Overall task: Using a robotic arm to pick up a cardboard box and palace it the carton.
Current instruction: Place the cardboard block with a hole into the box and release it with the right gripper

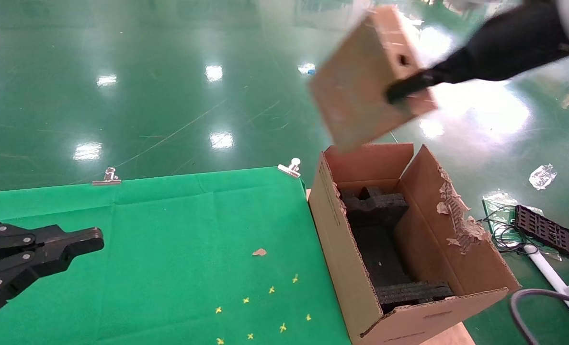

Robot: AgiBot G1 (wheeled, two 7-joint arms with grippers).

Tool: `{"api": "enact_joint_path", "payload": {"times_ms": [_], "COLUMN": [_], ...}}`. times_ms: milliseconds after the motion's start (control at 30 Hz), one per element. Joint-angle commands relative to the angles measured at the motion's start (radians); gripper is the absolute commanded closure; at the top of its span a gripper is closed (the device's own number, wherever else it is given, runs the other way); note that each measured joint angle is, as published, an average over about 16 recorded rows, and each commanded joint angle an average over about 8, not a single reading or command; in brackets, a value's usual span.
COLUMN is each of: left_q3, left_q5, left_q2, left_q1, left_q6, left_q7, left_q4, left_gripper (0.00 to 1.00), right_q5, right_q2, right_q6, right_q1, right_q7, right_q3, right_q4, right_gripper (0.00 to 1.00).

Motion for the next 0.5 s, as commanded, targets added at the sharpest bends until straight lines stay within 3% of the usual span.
{"api": "enact_joint_path", "payload": {"times_ms": [33, 100, 133, 367, 400, 500], "left_q3": [0.0, 0.0, 0.0, 0.001, 0.001, 0.001], "left_q5": [0.0, 0.0, 0.0, -0.001, -0.001, -0.001], "left_q2": [0.0, 0.0, 0.0, 0.0, 0.0, 0.0], "left_q1": [0.0, 0.0, 0.0, 0.0, 0.0, 0.0], "left_q6": [0.0, 0.0, 0.0, 0.0, 0.0, 0.0], "left_q7": [0.0, 0.0, 0.0, 0.0, 0.0, 0.0], "left_q4": [0.0, 0.0, 0.0, 0.0, 0.0, 0.0], "left_gripper": [1.0, 1.0, 0.95, 0.08, 0.0, 0.0], "right_q5": [-0.031, -0.058, -0.071, -0.115, -0.115, -0.115], "right_q2": [0.022, 0.042, 0.051, 0.096, 0.099, 0.105], "right_q6": [-0.011, -0.02, -0.025, -0.045, -0.045, -0.041], "right_q1": [0.019, 0.027, 0.029, -0.007, -0.02, -0.06], "right_q7": [-0.001, 0.002, 0.004, 0.016, 0.017, 0.02], "right_q3": [-0.011, -0.023, -0.029, -0.068, -0.073, -0.087], "right_q4": [-0.017, -0.026, -0.03, -0.052, -0.056, -0.076], "right_gripper": [1.0, 1.0, 1.0, 1.0, 1.0, 1.0]}}
